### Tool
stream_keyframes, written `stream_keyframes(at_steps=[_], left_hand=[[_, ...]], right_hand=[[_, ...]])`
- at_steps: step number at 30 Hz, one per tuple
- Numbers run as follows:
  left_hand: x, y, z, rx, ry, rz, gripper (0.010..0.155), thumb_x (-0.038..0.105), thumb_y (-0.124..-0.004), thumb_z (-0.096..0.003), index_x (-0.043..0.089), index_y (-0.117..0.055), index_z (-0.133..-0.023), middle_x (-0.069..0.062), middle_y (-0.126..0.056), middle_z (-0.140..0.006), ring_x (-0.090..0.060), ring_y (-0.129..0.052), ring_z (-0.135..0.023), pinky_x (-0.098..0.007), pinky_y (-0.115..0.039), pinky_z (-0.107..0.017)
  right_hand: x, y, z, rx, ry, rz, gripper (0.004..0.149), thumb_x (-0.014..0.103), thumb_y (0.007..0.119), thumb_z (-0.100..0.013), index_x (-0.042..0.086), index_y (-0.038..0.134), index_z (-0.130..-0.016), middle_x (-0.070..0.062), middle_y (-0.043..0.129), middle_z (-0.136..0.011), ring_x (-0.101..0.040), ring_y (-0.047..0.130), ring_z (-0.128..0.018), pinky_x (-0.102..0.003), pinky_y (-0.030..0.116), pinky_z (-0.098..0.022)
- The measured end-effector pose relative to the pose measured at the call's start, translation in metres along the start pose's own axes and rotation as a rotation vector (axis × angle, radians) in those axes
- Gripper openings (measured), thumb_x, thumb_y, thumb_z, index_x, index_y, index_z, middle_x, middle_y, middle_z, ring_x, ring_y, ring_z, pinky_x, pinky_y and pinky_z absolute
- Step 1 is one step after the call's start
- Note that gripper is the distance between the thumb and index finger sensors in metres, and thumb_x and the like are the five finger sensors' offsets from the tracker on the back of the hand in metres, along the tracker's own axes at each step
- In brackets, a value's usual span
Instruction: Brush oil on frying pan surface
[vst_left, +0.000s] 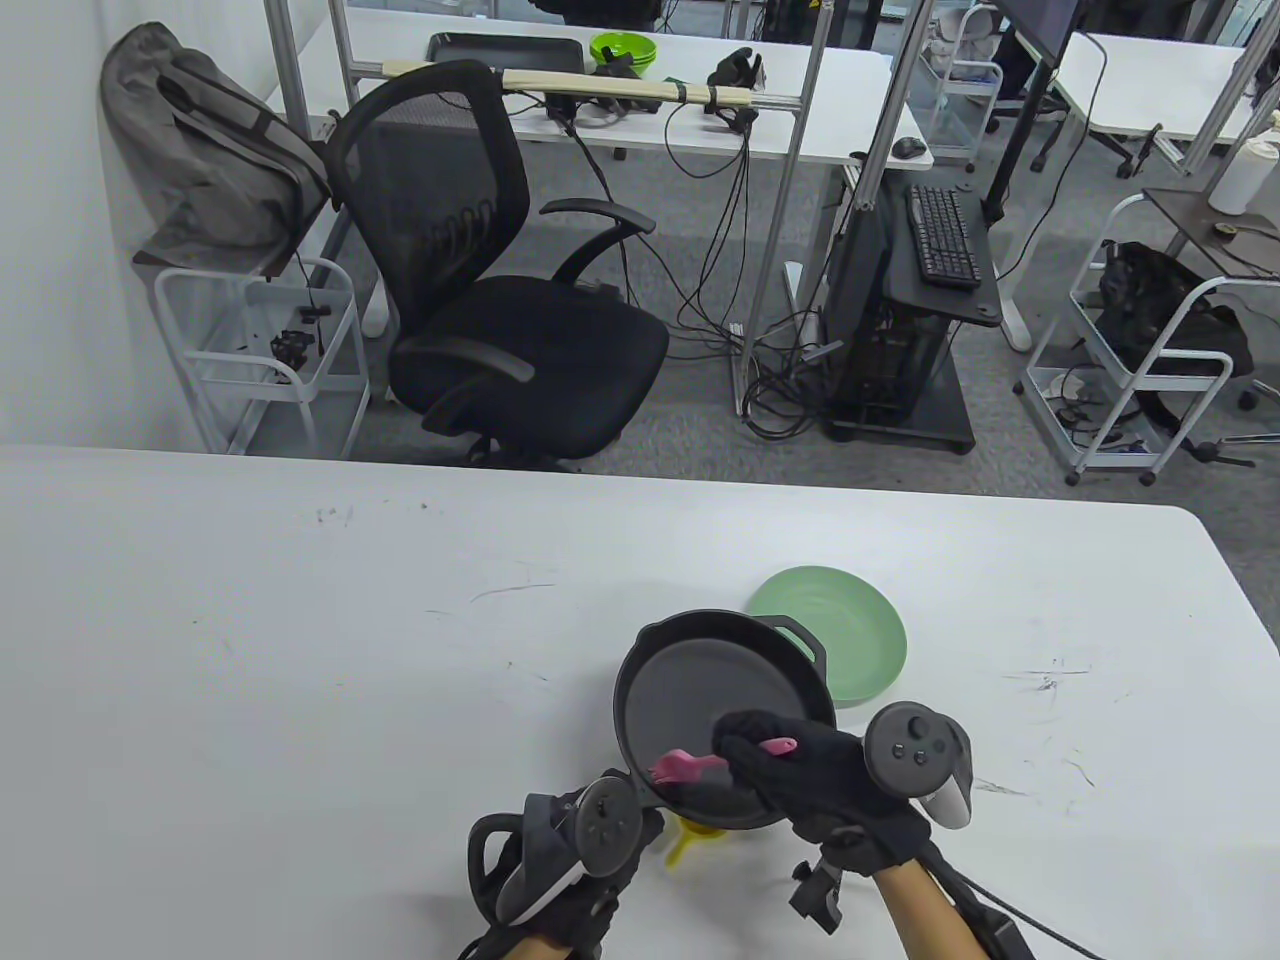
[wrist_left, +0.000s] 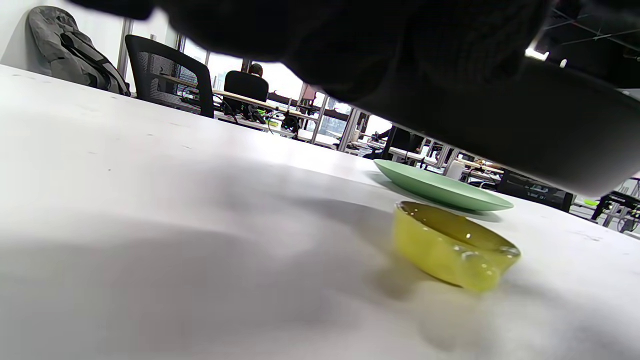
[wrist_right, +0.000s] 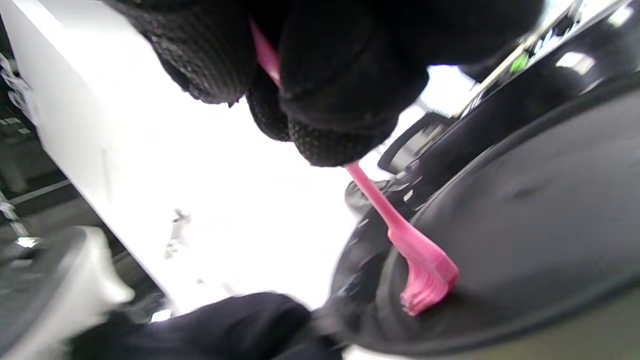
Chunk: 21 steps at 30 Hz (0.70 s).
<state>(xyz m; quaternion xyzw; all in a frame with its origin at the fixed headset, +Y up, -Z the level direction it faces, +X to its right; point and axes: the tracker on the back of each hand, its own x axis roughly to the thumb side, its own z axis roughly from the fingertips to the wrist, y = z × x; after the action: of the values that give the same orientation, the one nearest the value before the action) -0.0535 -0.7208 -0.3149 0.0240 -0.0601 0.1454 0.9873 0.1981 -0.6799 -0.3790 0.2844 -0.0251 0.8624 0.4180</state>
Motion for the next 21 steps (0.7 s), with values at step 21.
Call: stream_keyframes(at_steps=[21], left_hand=[[0.002, -0.001, 0.0, -0.006, -0.026, -0.003, 0.06, 0.056, -0.082, -0.0508, 0.007, -0.084, -0.085, 0.002, -0.098, -0.043, -0.014, -0.096, -0.017, -0.038, -0.084, -0.018]], right_hand=[[-0.034, -0.031, 0.005, -0.234, 0.158, 0.142, 0.04, 0.043, 0.077, -0.058, 0.022, 0.082, -0.093, -0.021, 0.095, -0.071, -0.019, 0.097, -0.038, -0.03, 0.086, -0.023]])
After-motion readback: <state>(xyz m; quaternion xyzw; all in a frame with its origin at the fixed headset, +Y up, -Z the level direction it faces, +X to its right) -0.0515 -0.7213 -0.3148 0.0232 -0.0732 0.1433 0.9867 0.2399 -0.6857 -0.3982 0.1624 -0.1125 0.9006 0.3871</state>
